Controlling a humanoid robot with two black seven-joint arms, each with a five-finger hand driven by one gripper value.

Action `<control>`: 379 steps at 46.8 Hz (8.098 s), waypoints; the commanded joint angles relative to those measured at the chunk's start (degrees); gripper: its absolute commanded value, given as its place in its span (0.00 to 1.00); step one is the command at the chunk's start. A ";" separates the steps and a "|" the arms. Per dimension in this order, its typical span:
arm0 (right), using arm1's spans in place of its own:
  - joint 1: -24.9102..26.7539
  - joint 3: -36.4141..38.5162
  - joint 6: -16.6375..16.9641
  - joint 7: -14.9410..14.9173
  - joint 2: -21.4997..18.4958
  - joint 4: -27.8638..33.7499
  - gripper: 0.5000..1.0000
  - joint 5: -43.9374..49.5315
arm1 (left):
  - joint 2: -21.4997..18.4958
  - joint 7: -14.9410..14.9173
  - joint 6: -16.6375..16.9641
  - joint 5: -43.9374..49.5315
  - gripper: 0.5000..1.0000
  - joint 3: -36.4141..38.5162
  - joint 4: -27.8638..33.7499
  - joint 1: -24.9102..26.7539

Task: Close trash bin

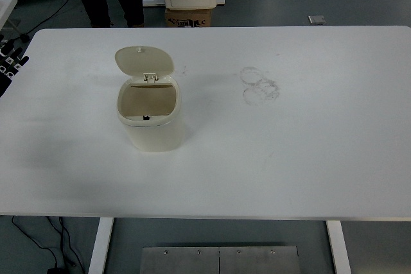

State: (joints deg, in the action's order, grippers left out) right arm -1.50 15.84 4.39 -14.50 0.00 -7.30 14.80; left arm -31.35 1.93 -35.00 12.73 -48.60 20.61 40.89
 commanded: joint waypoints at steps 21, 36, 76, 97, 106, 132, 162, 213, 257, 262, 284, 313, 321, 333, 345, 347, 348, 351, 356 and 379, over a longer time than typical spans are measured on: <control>0.01 0.07 0.00 0.00 0.00 0.00 0.98 0.05 | -0.02 0.00 0.00 -0.07 1.00 0.44 0.22 0.25; -0.08 -0.02 0.00 0.00 0.00 0.00 0.98 0.05 | -0.02 0.00 0.00 -0.07 1.00 0.35 0.22 0.25; -0.08 -0.02 0.00 0.00 0.00 0.00 0.98 0.05 | -10.30 0.00 2.56 -0.16 1.00 37.08 11.64 20.37; -0.08 -0.02 0.00 0.00 0.00 0.00 0.98 0.05 | -12.77 0.00 3.80 -0.07 1.00 61.77 22.63 39.00; -0.08 -0.02 0.00 0.00 0.00 0.00 0.98 -0.03 | -12.42 0.00 3.09 0.01 1.00 68.55 27.37 44.54; -0.08 -0.02 0.00 0.00 0.00 0.00 0.98 -0.03 | -9.96 -5.10 0.00 -2.88 1.00 77.43 35.11 59.04; -0.08 -0.02 0.00 0.00 0.00 0.00 0.98 0.05 | -1.25 -10.54 0.00 -9.30 1.00 81.47 37.93 67.30; 0.01 -0.02 0.00 0.00 0.00 0.00 0.98 0.05 | -1.25 -15.56 0.00 -10.27 1.00 84.11 51.02 68.45; 0.01 -0.02 0.00 0.00 0.00 0.00 0.98 0.05 | -1.17 -15.64 0.00 -11.59 1.00 85.87 52.96 66.34; 0.01 -0.02 0.00 0.00 0.00 0.00 0.98 0.05 | -1.17 -15.64 0.00 -11.59 1.00 85.95 52.96 66.08; 0.01 -0.02 0.00 0.00 0.00 0.00 0.98 -0.03 | -2.04 -15.47 0.00 -10.71 1.00 82.18 46.11 66.25; 0.01 0.07 0.00 0.00 0.00 0.00 0.98 -0.03 | -4.59 -14.85 0.00 -8.69 1.00 56.70 15.09 43.33; -0.08 -0.02 0.00 0.00 0.00 0.00 0.98 0.05 | -4.59 -14.77 0.00 -8.95 1.00 44.14 10.42 33.92; 0.01 -0.02 0.00 0.00 0.00 0.00 0.98 -0.03 | -4.33 -14.68 0.00 -9.12 1.00 23.83 7.43 21.08; 0.01 -0.02 0.00 0.00 0.00 0.00 0.98 -0.03 | -3.80 -8.53 0.00 -9.13 1.00 13.45 5.68 13.70; 0.01 -0.02 0.00 0.00 0.00 0.00 0.98 0.05 | -3.63 -6.86 0.00 -9.21 1.00 11.96 4.71 12.56; 0.01 -0.02 0.00 0.00 0.00 0.00 0.98 -0.03 | -3.54 -6.07 0.00 -9.21 1.00 11.17 4.36 12.03; 0.01 -0.02 0.00 0.00 0.00 0.00 0.98 0.05 | -3.36 -3.96 0.00 -9.30 1.00 9.14 3.22 10.54; -0.08 -0.02 0.00 0.00 0.00 0.00 0.98 -0.03 | -1.87 -0.80 0.00 -9.30 1.00 5.37 1.81 7.99; -0.08 -0.02 0.00 0.00 0.00 0.00 0.98 0.05 | 3.93 2.73 0.00 -5.79 1.00 -8.09 -2.32 0.42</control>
State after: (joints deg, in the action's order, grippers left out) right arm -1.53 15.84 4.39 -14.50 0.00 -7.29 14.85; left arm -27.54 4.73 -35.00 5.45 -56.59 19.16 41.33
